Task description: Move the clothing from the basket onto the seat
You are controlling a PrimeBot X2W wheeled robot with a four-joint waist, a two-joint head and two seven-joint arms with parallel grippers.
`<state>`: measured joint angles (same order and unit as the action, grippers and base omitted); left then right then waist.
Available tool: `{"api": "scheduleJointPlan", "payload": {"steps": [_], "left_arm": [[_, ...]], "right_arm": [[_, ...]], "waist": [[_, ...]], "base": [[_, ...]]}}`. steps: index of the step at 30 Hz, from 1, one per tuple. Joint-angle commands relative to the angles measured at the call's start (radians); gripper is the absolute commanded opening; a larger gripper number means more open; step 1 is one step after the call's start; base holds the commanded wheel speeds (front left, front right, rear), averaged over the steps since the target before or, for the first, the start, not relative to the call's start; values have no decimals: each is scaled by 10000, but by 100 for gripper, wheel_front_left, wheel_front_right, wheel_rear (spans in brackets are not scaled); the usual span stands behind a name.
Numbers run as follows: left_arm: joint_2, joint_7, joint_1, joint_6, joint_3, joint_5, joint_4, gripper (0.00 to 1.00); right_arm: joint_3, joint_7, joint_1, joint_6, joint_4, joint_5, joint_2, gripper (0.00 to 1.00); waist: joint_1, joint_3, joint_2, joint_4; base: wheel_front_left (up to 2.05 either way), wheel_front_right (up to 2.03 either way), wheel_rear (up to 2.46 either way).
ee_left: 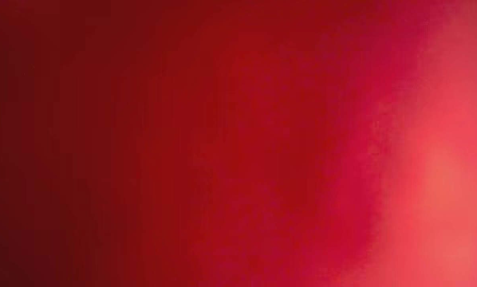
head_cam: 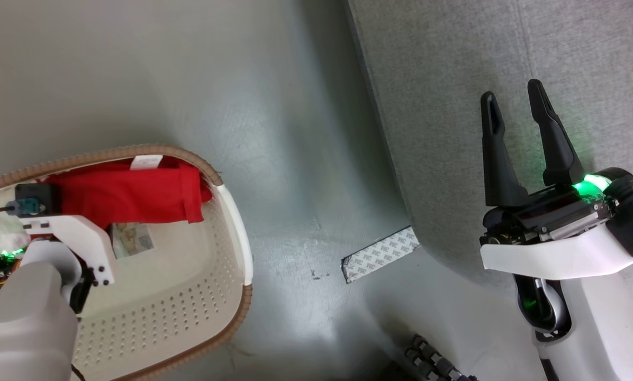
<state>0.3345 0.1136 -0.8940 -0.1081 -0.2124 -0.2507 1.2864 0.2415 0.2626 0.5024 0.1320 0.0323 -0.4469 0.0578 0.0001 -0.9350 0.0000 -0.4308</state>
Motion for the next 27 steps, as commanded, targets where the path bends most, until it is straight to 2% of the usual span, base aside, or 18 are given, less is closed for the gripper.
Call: {"api": "scheduleJointPlan", "payload": {"steps": [1,5,6,7,8,9,19,27], "left_arm": [[52,-100,52,2,19,-103,32,100],[-13,-24,96,-41,-15,-190,32,100],[-31,-8,80,-40,-34,-208,35,97],[-40,51,55,-53,-41,-227,34,80],[-65,75,32,-68,-57,-251,33,7],[-89,114,21,-81,-73,-264,33,0],[-133,357,77,-189,-305,-448,36,0],[-524,712,750,-226,-637,-536,36,0]], "right_arm": [[2,29,124,-26,-41,95,-45,100],[-22,29,138,-26,-80,310,-56,100],[-47,29,134,-26,-85,365,-62,100],[-66,29,130,-26,-74,376,-65,100],[-72,29,130,-26,-50,405,-70,100],[-73,27,138,-26,-21,420,-74,100],[-50,27,239,-26,134,431,-78,100],[-112,27,101,-26,290,446,-77,100]], "waist": [[-1,-55,0,68],[-1,-137,0,238],[-1,-146,0,274],[-1,-146,0,299],[-1,-138,0,318],[-1,-123,0,334],[-1,242,0,430],[-1,1341,0,621]], "base": [[13,13,13],[9,9,9],[0,0,0],[0,0,0],[0,0,0],[0,0,0],[0,0,0],[0,0,0]]}}
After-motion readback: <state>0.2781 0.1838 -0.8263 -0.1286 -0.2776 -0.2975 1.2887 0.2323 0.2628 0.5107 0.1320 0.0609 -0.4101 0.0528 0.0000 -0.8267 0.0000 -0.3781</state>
